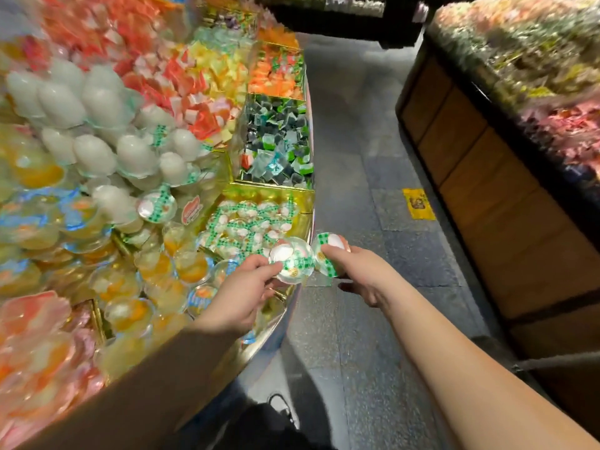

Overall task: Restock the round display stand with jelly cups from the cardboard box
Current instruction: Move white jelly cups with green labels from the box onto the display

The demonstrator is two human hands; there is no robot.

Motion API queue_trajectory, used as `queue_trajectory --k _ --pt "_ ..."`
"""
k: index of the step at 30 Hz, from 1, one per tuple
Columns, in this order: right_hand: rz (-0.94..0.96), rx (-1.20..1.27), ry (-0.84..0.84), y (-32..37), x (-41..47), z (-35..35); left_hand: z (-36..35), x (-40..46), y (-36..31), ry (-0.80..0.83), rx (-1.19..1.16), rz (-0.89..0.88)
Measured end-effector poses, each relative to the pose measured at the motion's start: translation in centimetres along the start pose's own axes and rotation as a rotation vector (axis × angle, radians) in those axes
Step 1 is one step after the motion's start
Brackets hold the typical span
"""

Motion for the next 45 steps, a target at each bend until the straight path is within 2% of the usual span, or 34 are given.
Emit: queue_trajectory --k 9,13,16,21,23,25,28,34,38,45 --pt "-0.107 0.032 0.215 6.1 8.1 -1.6 -0.6 8.1 -0.1 -0.143 -0.140 0.059" --pt "-0.127 -0.019 0.282 8.7 13.2 -3.8 0.1 11.9 1.0 -0.384 -0.245 0.098" --pt "-0.137 -0.079 0.346 10.8 17.7 -5.7 0.4 15.5 1.3 -0.477 -0.382 0.116" --pt "-0.162 -0.228 0.451 14.1 25.2 -9.2 1.1 21.5 2.1 -0.674 -0.478 0.132" --pt "-0.155 -0.284 0.530 15.3 27.7 -10.6 1.0 23.4 2.1 -0.661 -0.630 0.110" --pt "-0.195 -0.301 0.588 16.4 29.5 -12.2 1.4 25.1 2.7 -0.675 -0.640 0.095" --pt "-0.219 -0.386 0.563 17.0 32.3 -14.6 3.1 27.4 3.8 -0.849 -0.512 0.129" --pt "-0.245 -0.477 0.522 16.2 36.8 -18.3 5.8 31.0 6.3 -1.051 -0.621 0.229" --pt "-0.202 -0.530 0.515 16.3 38.5 -20.5 6.7 32.5 7.0 -1.078 -0.678 0.216" --pt "-0.252 -0.395 0.593 15.7 39.4 -21.9 8.4 33.7 7.5 -1.133 -0.791 0.122"
Point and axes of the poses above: each hand's wrist, its own x-axis towards the middle knuckle, its own z-axis out of the back of the hand, y = z × x, the point moved 2 cm from there along x, towards the middle knuckle, and after that the axes turned 9 degrees about -z, right-handed, at the moved point
